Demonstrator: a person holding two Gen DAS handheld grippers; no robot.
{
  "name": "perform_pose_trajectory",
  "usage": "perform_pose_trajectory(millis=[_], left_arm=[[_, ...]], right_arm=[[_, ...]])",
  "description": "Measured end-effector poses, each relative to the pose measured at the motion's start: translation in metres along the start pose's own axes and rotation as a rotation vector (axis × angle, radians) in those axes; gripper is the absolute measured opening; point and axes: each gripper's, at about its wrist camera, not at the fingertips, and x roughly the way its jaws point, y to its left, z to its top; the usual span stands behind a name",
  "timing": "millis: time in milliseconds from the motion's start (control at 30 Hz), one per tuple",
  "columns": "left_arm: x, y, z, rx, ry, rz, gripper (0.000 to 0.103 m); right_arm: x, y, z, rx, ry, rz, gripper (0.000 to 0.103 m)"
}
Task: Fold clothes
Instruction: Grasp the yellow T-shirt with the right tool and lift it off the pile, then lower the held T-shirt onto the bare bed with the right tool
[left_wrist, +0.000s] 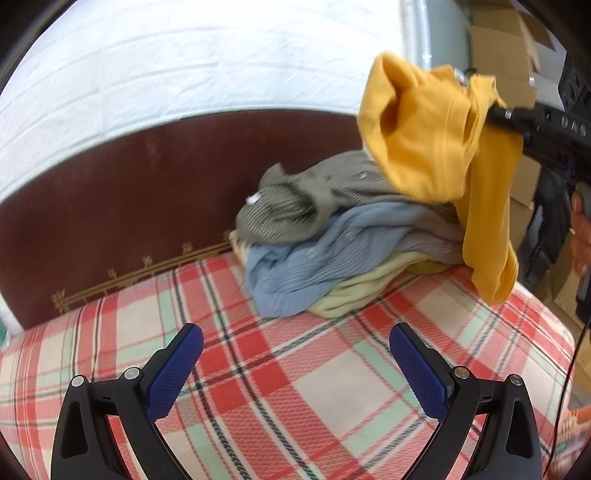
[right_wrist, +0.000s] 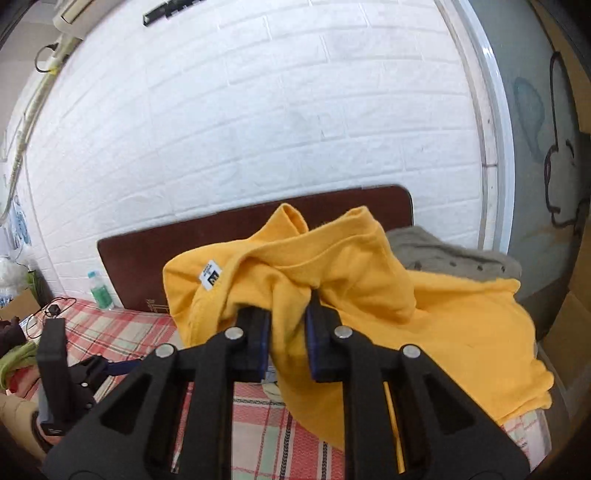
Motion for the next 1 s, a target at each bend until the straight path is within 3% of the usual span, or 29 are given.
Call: perform_pose_trajectory(millis=[233, 533, 700, 833, 1000], left_arm=[[-0.060, -0.007, 0.014, 0.020, -0.116, -0.127, 0.103], [-0.181, 0.054, 0.003, 0.009, -0.299, -0.229, 0.103], [-0.242, 0.094, -0.022, 0.029, -0.346, -0.230, 0.103], [-0.279, 0.112, -0.039, 0.057, -0.374, -0.277, 0.103], [-0.303, 0.122, -0.059, 0.102, -0.363, -0.396, 0.103]], right_arm=[[-0.081, 0.057, 0.050, -0.029, -0.125, 0.201, 0.018], [-0.121, 0.152, 0.063, -0.021, -0.099, 0.631, 0.018], [-0.143, 0.216, 0.069, -0.065, -0.087, 0.831, 0.018], [-0.159, 0.262, 0.075, -0.097, -0.105, 0.986, 0.019], [-0.150, 0.295, 0.078, -0.113, -0.096, 1.076, 0.020]])
